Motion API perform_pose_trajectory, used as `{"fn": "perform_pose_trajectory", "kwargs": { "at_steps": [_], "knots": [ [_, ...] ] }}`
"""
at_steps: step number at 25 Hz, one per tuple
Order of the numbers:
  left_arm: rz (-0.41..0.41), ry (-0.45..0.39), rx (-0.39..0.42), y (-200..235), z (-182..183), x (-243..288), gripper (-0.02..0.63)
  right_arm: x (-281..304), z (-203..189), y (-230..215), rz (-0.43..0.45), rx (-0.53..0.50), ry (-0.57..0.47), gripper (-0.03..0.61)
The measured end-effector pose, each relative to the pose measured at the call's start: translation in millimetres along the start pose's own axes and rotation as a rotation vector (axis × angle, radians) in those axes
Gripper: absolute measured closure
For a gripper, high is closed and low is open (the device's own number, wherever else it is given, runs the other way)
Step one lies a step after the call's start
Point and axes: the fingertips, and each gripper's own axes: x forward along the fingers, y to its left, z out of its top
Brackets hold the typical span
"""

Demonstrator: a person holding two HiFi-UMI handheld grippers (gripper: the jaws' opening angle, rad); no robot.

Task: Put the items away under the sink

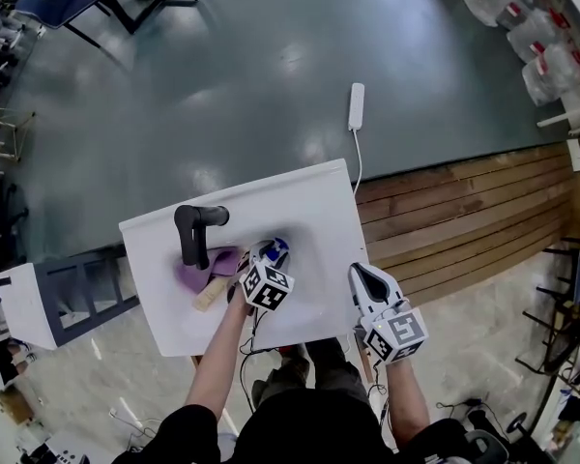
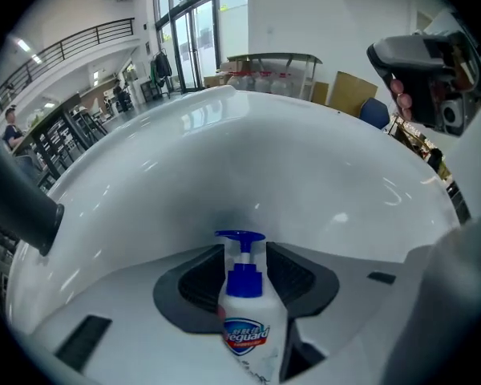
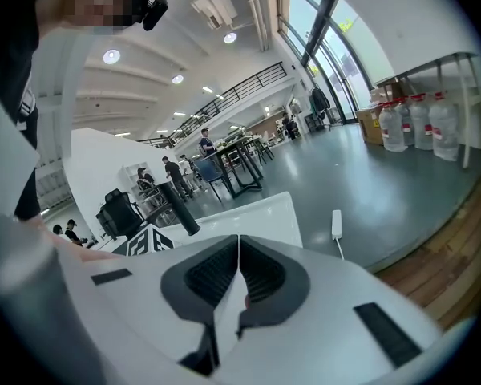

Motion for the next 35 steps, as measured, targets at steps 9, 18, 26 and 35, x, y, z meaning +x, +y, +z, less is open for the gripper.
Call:
{"fn": "perform_pose_trajectory", "kwargs": {
  "at_steps": [9,18,26,35],
  "knots": [
    [-0.015,0.152,0.072,-1.6,-3.1,10.8,0.466,-4.9,-0.1,-10.0,-0.02,0.037,-0.014,0.548],
    [0.0,0.157,0.069,1.4,1.5,13.7,0.524,-8.8,0.0,-16.3,-0.042,0.057,-0.024,0.548],
    [0.013,0.058,0.034,2.8,16.3,3.8,0.54,-13.9,-3.7,-10.4,-0.047,0.048,-0.024,0.548],
    [0.043,-0.1,0.035,-2.7,30.3,-24.4,0.539,-20.6,1.8,4.8,-0.041,0.026,-0.042,0.548]
  ]
}}
